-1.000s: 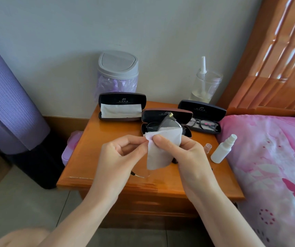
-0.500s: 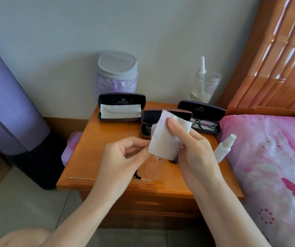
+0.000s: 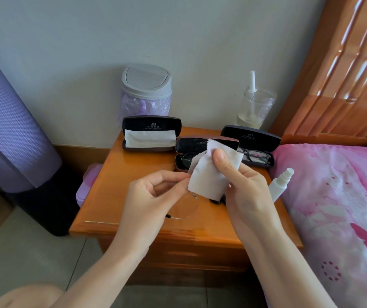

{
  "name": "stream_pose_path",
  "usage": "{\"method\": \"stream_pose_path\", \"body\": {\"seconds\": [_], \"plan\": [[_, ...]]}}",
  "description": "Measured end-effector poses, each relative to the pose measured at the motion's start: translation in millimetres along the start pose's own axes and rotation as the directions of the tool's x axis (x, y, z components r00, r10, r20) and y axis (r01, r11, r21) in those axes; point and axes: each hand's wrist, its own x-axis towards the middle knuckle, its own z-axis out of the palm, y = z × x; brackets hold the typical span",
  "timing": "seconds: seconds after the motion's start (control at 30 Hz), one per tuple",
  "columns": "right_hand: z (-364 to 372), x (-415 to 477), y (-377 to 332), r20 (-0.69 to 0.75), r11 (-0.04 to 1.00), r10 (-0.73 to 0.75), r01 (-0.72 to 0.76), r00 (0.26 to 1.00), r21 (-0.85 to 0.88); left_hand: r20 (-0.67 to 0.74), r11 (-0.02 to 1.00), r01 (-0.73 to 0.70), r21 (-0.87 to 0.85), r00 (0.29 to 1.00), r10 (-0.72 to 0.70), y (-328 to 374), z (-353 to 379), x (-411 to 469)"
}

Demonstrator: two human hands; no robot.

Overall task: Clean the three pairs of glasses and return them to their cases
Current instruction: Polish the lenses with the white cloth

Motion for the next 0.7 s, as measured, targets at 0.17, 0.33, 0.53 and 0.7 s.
{"method": "stream_pose_path", "body": {"seconds": [0.17, 0.33, 0.53, 0.7], "plan": [[3.2, -5.5, -1.5, 0.099, 0.999, -0.015, 0.019, 0.995, -0.032, -0.007, 1.0, -0.013, -0.002, 1.0, 0.013, -2.4, -2.7, 0.3], [4.9, -8.4, 0.3, 0.172, 0.99, 0.01, 0.014, 0.985, -0.138, -0.022, 0.999, -0.004, -0.034, 1.0, 0.003, -3.2, -3.8, 0.3], [-5.5, -4.5, -3.6, 0.243, 0.975, 0.044, 0.012, 0.969, -0.222, -0.018, 1.0, 0.014, -0.019, 1.0, -0.015, -2.6, -5.1, 0.7], [-8.8, -4.0, -5.8, 0.19, 0.955, -0.026, 0.081, 0.981, -0.285, -0.009, 1.0, 0.02, -0.004, 1.0, -0.02, -2.9, -4.5, 1.4]]}}
